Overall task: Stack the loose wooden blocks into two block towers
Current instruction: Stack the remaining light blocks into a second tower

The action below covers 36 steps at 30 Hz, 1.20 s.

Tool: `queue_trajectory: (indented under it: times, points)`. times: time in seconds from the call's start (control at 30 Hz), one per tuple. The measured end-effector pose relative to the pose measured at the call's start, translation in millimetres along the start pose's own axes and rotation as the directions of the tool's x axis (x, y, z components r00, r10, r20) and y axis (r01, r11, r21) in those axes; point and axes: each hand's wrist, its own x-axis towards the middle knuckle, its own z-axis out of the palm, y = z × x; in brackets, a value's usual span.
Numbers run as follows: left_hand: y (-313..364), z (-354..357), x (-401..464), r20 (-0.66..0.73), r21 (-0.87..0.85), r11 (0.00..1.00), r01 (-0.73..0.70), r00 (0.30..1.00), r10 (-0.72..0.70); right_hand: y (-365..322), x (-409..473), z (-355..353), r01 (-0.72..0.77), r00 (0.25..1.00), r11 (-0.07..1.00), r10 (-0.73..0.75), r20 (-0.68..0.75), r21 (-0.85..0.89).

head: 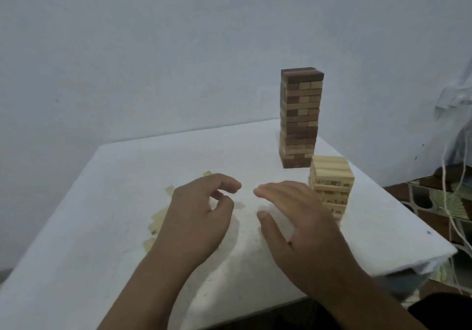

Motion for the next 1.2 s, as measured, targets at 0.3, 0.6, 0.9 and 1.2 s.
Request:
queue_trajectory:
  times: [0.3,0.6,0.9,1.2]
  points:
    - [-60,-81,-19,0.229,0.321,0.943,0.090,0.959,-0.169,-28,-6,61,0.200,0.897,0.974,-0.141,0.419,-0.102]
    - [-75,-75,-22,0.218,0.361,0.929,0.087,0.960,-0.175,-38,-1,71,0.124,0.945,0.981,-0.071,0.318,-0.150]
    - [-71,-64,-20,0.249,0.373,0.927,0.027,0.960,-0.128,-36,0,63,0.134,0.919,0.980,-0.067,0.388,-0.146]
    - [-43,-20,-14,0.349,0.411,0.904,-0.118,0.936,-0.037,-1,-2,12,0.024,0.882,0.963,0.106,0.459,-0.267]
